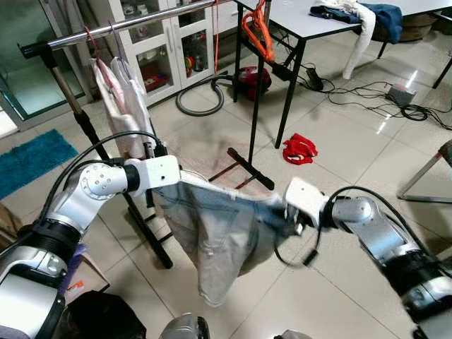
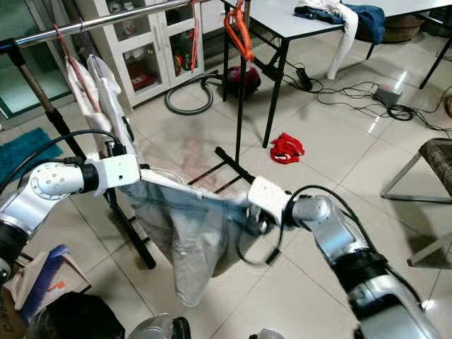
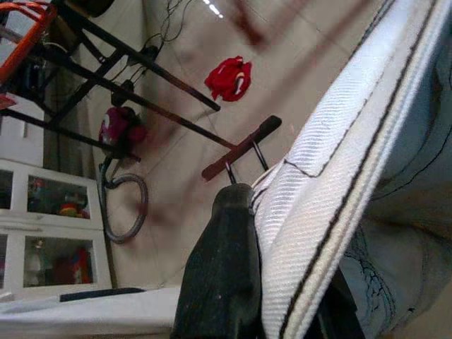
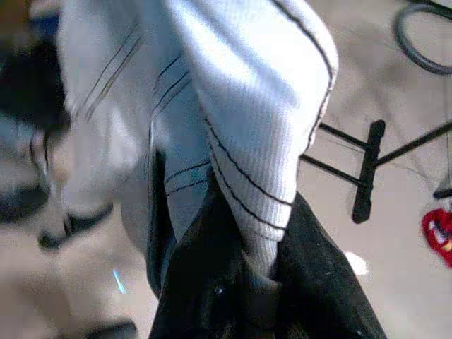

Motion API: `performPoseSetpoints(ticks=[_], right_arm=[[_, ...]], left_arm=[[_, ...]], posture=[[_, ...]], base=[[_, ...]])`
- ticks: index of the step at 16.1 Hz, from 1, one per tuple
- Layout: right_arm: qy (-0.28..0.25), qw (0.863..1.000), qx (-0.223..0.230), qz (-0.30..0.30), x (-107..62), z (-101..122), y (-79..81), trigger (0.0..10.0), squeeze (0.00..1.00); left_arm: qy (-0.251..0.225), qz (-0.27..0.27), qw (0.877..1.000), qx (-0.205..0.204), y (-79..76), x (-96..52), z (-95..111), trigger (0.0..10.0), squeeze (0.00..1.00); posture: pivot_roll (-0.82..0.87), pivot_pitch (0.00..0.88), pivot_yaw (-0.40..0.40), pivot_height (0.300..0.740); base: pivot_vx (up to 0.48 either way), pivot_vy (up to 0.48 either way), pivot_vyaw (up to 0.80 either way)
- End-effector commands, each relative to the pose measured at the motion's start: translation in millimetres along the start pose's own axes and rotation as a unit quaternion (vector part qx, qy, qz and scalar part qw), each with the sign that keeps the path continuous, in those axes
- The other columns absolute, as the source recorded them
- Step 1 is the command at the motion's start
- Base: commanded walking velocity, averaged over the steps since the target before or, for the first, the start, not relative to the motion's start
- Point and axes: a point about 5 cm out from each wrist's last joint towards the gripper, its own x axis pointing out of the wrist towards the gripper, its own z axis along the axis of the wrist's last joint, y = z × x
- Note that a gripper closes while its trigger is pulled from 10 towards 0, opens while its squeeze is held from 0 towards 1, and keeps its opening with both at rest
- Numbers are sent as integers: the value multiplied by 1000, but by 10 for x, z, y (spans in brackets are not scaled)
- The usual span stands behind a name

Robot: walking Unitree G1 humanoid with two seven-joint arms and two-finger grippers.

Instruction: Hang hanger

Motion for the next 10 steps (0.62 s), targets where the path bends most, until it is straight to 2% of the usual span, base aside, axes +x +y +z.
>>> performPoseSetpoints(ticks=[1,3,5,7,10], right_arm=[[70,993,76,-55,-177,-374,-139,10000,0],[78,994,68,-40,-176,-395,-97,10000,0],[154,988,-7,23,-292,-623,17,10000,0],[182,979,-40,83,-404,-677,95,10000,0],[217,968,-88,94,-534,-686,30,10000,0]], left_arm=[[28,97,995,-14,398,-327,-114,0,0],[27,95,995,-15,383,-317,-116,0,0],[35,97,995,-14,400,-351,-145,0,0],[41,100,994,-11,419,-374,-163,0,0],[45,99,994,-11,415,-383,-182,0,0]], posture=[[-49,0,49,740],[-50,0,50,740],[-49,4,50,740],[-48,6,51,740],[-50,8,52,740]], base=[[0,0,0],[0,0,0],[0,0,0],[0,0,0],[0,0,0]])
